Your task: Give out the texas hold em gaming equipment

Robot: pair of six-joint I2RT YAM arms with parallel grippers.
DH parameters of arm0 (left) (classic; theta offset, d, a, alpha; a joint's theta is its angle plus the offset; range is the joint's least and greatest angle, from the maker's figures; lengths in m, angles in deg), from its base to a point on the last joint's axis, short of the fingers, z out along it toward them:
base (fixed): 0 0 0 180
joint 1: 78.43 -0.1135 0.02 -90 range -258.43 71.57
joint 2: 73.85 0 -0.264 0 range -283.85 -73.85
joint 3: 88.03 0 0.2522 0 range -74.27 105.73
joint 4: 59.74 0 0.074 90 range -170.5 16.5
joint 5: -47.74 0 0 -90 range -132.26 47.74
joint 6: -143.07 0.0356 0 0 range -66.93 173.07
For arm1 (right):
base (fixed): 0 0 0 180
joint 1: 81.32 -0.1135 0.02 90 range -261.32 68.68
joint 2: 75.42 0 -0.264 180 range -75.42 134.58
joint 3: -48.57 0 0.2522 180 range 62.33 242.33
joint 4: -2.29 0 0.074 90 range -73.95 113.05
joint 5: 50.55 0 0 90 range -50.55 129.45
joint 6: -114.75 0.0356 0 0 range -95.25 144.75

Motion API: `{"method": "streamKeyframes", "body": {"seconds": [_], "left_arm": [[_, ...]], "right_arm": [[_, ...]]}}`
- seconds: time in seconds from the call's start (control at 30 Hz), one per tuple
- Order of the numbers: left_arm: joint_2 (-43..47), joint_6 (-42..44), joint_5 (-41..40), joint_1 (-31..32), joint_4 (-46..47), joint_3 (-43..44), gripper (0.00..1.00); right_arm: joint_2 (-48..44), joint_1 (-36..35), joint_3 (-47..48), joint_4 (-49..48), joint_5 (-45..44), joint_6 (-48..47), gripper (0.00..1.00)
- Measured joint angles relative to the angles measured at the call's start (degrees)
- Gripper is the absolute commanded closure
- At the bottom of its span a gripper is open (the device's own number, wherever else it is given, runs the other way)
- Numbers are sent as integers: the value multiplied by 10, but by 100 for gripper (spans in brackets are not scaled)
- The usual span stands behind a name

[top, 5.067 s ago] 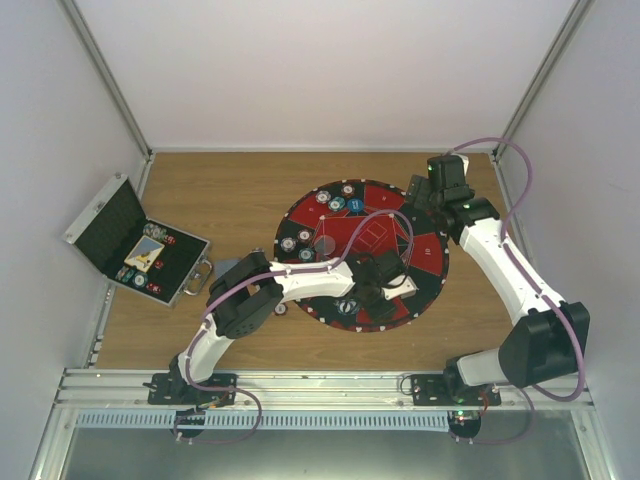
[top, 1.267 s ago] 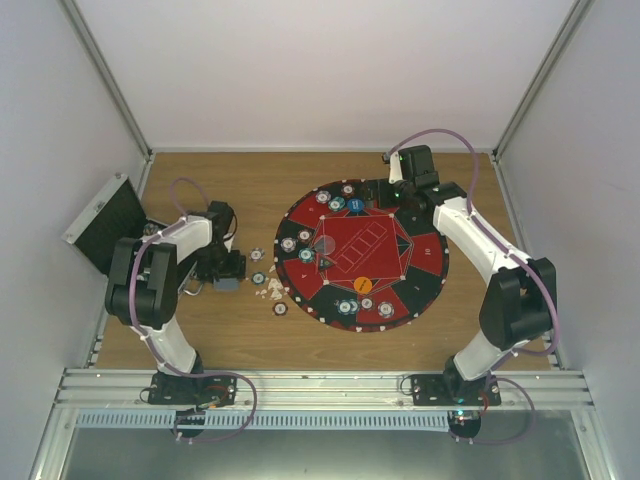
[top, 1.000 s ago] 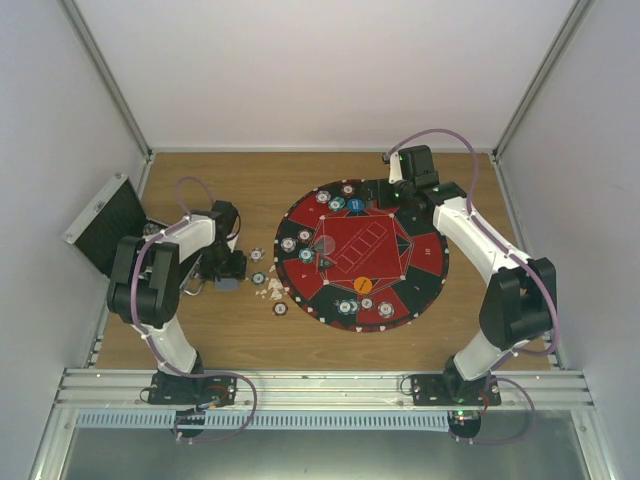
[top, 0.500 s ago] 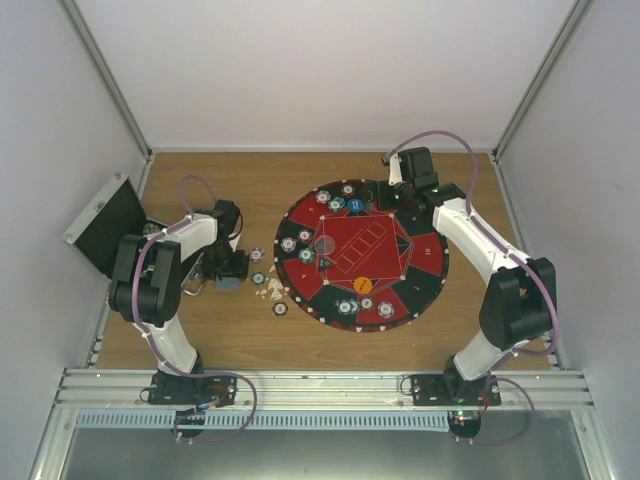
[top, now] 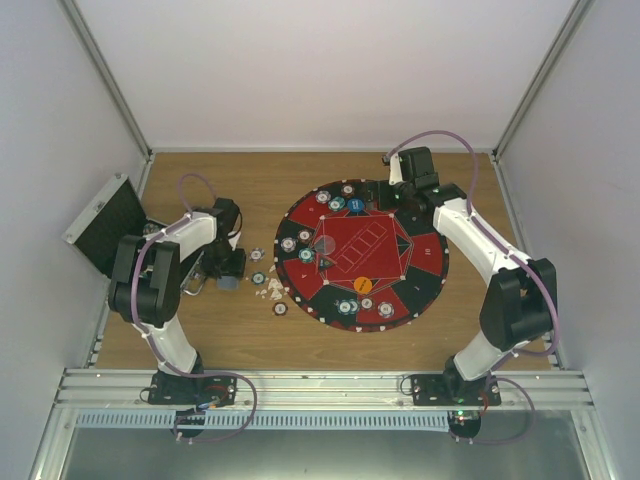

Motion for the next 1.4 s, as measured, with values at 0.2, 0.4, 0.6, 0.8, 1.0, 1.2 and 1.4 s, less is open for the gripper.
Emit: {"method": "streamKeyframes", "body": {"seconds": [0.2,0.4,0.6,0.8,1.0,1.2,1.4], "left_arm": [[4,6,5,0,0,0,48],[12,20,45,27,16,5,48],[32,43,83,100,22,56,48],[47,78,133,188,44,92,48],[47,110,161,245,47,101,48],[44,130,163,277,48,104,48],[33,139,148,303,47,104,48]], "right_arm": [[0,0,0,0,7,-1,0],[5,0,22,16,42,-10,0],[51,0,92,69,106,-23,0],[107,-1,125,165,189,-39,0],[123,-1,80,222,299,-52,1],[126,-3,27,226,401,-56,3],[144,-4,-9,215,476,-57,5]]}}
